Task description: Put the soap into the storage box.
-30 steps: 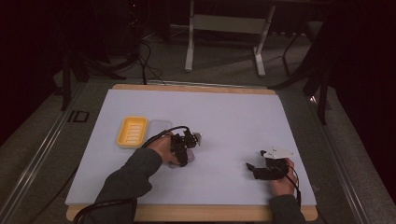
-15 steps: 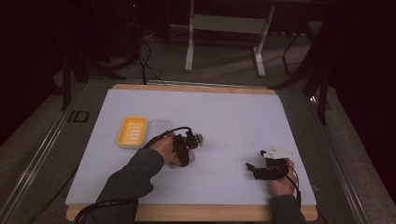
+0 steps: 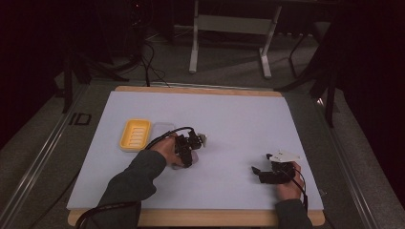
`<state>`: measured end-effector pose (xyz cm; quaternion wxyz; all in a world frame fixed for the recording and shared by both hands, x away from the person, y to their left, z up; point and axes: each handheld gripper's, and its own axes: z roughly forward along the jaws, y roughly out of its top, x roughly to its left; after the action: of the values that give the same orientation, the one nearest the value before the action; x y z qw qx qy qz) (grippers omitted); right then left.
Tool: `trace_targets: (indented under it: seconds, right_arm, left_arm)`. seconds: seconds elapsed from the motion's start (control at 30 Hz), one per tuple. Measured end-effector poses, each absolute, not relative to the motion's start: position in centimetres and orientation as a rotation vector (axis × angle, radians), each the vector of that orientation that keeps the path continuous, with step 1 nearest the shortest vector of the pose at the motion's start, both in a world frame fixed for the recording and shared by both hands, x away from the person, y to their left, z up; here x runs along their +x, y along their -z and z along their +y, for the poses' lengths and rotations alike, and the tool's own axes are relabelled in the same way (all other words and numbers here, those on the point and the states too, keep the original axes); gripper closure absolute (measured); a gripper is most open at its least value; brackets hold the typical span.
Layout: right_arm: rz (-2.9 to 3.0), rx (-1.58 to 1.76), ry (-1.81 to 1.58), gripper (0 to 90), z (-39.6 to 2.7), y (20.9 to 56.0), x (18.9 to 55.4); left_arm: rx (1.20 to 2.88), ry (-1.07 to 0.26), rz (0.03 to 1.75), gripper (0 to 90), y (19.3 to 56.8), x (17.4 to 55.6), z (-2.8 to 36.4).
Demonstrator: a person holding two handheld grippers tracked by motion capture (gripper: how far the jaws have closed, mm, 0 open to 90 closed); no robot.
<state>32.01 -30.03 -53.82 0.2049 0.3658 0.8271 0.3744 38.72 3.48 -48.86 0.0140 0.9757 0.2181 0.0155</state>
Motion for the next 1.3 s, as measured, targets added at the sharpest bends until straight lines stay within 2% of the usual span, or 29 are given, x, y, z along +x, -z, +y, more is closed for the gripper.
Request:
trace_targets:
  seconds: [1.3]
  right_arm:
    - [2.299, 1.026, -1.057, 17.4, -30.1, 53.8, 32.0]
  left_arm:
    - [2.938, -0.060, 0.892, 50.1, 46.0, 41.2, 6.7]
